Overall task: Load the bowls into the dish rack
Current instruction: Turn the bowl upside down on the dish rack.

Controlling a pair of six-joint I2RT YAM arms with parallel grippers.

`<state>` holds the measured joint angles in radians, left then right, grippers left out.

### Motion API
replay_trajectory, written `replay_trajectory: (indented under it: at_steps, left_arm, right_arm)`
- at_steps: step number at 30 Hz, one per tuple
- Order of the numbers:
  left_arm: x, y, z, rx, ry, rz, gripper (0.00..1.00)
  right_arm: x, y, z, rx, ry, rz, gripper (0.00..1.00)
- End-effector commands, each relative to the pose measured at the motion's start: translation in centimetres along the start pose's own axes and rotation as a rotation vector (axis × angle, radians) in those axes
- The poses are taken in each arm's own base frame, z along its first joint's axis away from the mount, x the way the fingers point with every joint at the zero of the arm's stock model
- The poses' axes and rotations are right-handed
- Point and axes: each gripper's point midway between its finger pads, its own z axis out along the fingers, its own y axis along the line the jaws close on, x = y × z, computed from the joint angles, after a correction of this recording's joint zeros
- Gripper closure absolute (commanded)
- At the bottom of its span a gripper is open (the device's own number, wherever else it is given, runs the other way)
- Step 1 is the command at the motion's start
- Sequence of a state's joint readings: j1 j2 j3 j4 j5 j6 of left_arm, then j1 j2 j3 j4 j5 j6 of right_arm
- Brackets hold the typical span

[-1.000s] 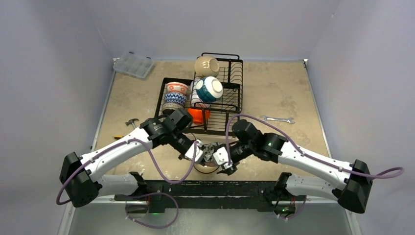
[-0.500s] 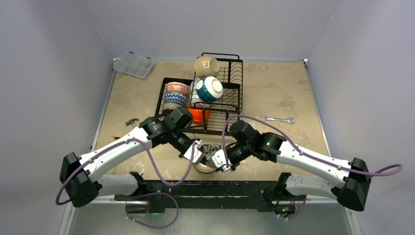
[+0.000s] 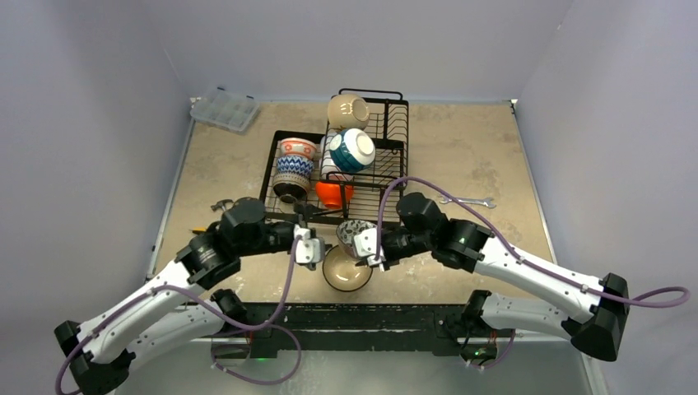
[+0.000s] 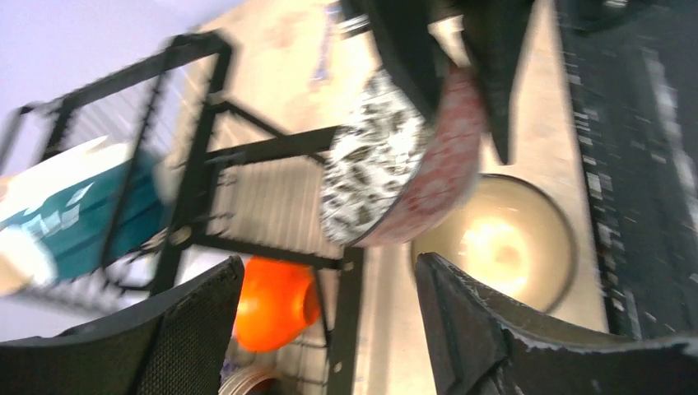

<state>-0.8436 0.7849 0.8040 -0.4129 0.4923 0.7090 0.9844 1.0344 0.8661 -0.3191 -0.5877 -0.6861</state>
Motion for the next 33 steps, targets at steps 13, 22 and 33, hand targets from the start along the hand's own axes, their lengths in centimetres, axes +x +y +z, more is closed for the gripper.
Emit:
replay_trajectory:
  at_steps: [13,22,33]
  left_arm:
    - [2.3,10.3,-10.8,-0.947,0.051,-0.421,0.14]
    - [6.2,9.7,-10.8,-1.032,0.185,-0.508,0.12]
    - [10.3,8.0,-10.3,-1.079,0.296,-0.539,0.05]
  right_arm:
    - [-15.2,-4.4,-5.6,0.164,-0.412,0.155,1.0]
    - [-18.5,-10.6,-5.8,0.248,-0.387,0.365,1.0]
    - [-18.4,-18.9,-13.7,0.449,-0.636,0.622,1.0]
